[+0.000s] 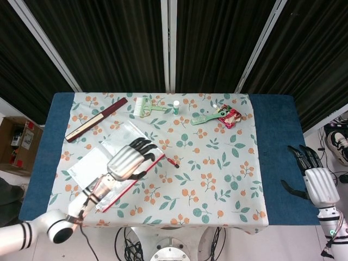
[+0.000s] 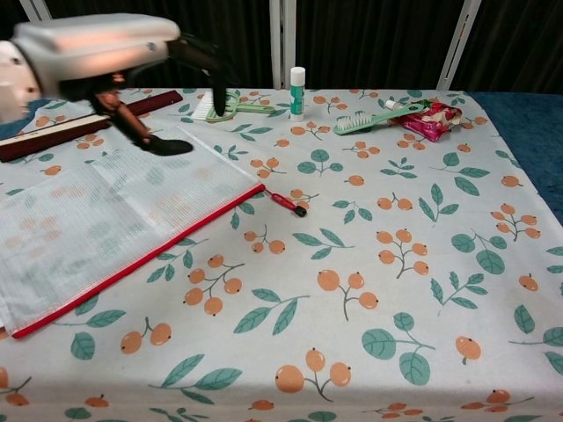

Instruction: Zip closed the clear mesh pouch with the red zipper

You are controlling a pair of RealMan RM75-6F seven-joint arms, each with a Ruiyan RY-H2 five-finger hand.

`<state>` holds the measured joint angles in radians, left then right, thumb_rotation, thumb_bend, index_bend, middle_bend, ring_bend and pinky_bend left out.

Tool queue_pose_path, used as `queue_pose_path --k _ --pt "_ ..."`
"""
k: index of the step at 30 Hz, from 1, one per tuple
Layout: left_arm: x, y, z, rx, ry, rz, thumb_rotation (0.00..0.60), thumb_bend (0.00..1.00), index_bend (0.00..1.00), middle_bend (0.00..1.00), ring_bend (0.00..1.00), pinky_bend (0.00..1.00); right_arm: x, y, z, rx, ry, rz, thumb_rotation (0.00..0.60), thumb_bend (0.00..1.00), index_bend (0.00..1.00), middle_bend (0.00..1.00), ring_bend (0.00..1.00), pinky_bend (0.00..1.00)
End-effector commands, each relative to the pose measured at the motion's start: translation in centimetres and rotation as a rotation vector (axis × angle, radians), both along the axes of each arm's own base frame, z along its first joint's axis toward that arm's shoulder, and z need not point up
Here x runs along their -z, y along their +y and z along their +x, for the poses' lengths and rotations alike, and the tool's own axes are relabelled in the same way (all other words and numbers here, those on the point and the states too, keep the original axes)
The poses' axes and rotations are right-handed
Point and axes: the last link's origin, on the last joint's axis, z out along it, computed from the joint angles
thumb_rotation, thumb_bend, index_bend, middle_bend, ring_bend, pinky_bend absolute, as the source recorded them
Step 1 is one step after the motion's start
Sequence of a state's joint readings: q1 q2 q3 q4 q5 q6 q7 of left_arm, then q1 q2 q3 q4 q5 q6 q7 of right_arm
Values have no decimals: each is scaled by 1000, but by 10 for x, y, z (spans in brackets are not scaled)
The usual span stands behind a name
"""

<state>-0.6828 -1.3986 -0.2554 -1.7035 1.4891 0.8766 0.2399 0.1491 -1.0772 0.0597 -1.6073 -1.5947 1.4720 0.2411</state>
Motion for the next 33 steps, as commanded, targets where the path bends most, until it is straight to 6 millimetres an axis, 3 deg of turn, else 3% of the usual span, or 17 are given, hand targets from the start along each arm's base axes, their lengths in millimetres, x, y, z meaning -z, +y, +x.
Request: queue_pose_path --k 1,9,15,23,33 --pt "43 23 27 8 39 -65 600 285 432 189 123 144 0 0 -1 5 1 -1 600 179 24 140 0 35" --pt "105 44 41 -5 152 -98 600 351 466 189 122 144 -1 -2 -1 17 15 6 600 177 24 140 0 35" --pt "132 55 40 -63 187 -113 600 355 451 189 122 144 -1 -3 -2 28 15 7 600 177 23 140 0 35" --pt "151 66 40 -84 242 -81 600 356 463 189 121 143 -2 -3 -2 32 17 3 600 177 24 140 0 35" --pt "152 71 33 -106 258 -46 600 356 497 189 121 143 -3 -2 -3 38 19 -4 600 177 24 140 0 36"
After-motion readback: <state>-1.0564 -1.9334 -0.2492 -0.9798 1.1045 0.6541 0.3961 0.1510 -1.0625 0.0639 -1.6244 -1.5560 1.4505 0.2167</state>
